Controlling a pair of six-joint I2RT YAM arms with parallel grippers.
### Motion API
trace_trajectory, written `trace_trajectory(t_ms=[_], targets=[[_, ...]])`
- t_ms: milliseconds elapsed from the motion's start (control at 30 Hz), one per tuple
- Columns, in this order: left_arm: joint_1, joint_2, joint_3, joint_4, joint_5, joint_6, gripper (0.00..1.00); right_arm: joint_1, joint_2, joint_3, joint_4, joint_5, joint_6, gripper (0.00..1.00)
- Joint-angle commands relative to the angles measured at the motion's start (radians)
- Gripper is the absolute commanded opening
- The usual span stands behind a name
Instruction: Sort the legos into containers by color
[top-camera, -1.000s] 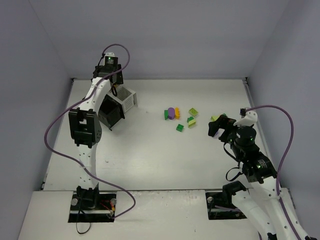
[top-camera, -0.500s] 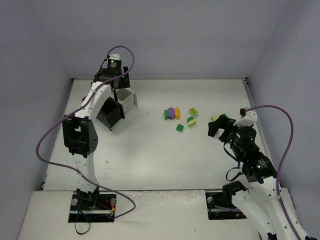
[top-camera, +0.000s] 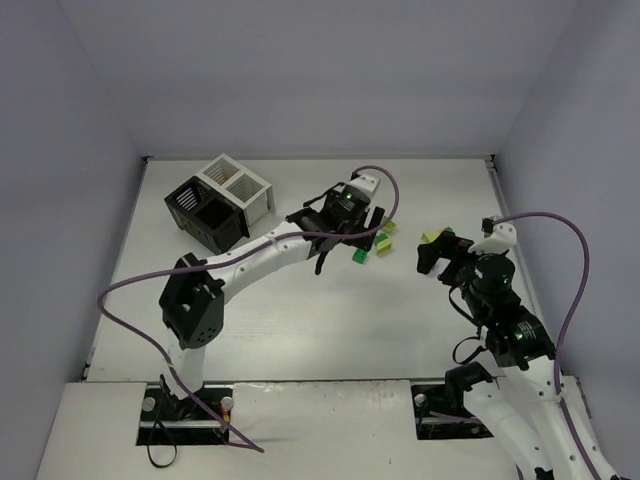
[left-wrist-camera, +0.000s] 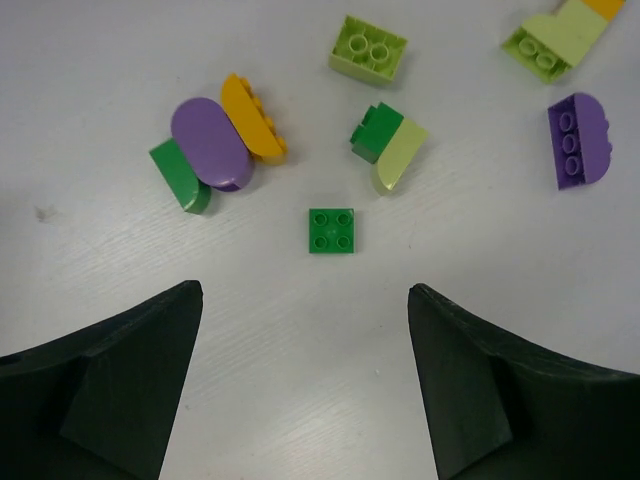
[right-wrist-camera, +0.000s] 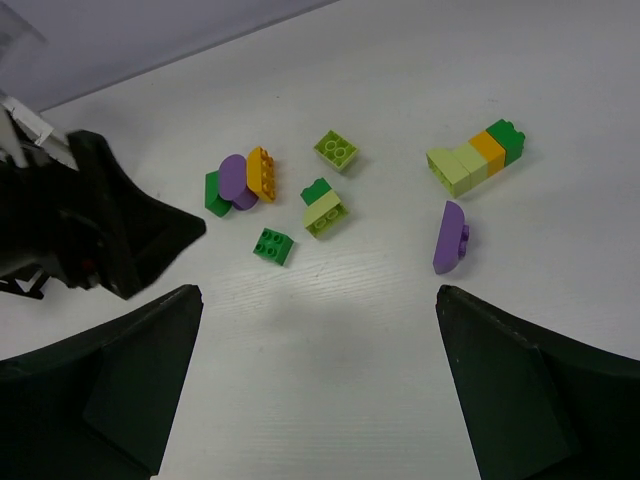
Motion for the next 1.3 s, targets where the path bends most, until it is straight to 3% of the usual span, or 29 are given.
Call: trace_trajectory(t_ms=[0,267,567,733,800,833,867,900,967,1133,1267], targets=[[-0.013,0.039,0.031,0.028,-0.046,-0.028,0.77,0.005,0.009,-0.004,0.058,0.017,0.007,1.0],[-0.046,0.226,0.117,-0.001,-0.032,-0.029,0.76,0.005,0.006,-0.006,0.058,0.02,0.009,1.0],[-0.044,0.346,0.206,-0.001,-0.031,-0.005,0.64,0.005,0.015,-0.006,0.058,0.019,0.012,1.0],[-0.043,0.393,0.222,0.02,-0.039,-0.011,0.5,0.006,0.01,-0.006,0.058,0.022,0.012,1.0],[-0.041,0.401,0.231,0.012,-0.048,-0.02,0.38,0.005,0.007,-0.006,0.058,0.022,0.01,1.0],[-0.043,0.396,0.223,0.002,-0.069,-0.028,0.27,0.005,0.006,-0.006,0.058,0.023,0.01,1.0],[-0.043,0.387,0.223,0.0,-0.069,-0.028,0.26,0.005,0.006,-0.006,0.058,0.023,0.01,1.0],[-0.043,0.369,0.211,0.005,-0.071,-0.029,0.14,0.006,0.004,-0.006,0.058,0.02,0.01,1.0],[-0.041,0.296,0.153,0.015,-0.097,-0.034,0.11,0.005,0.004,-0.006,0.058,0.019,0.01,1.0],[-0.023,0.04,-0.002,-0.024,-0.228,-0.043,0.11,0.006,0.01,-0.004,0.058,0.008,0.01,1.0],[0.066,-0.159,-0.12,-0.084,-0.286,-0.068,0.11,0.006,0.004,-0.004,0.059,0.006,0.01,1.0]])
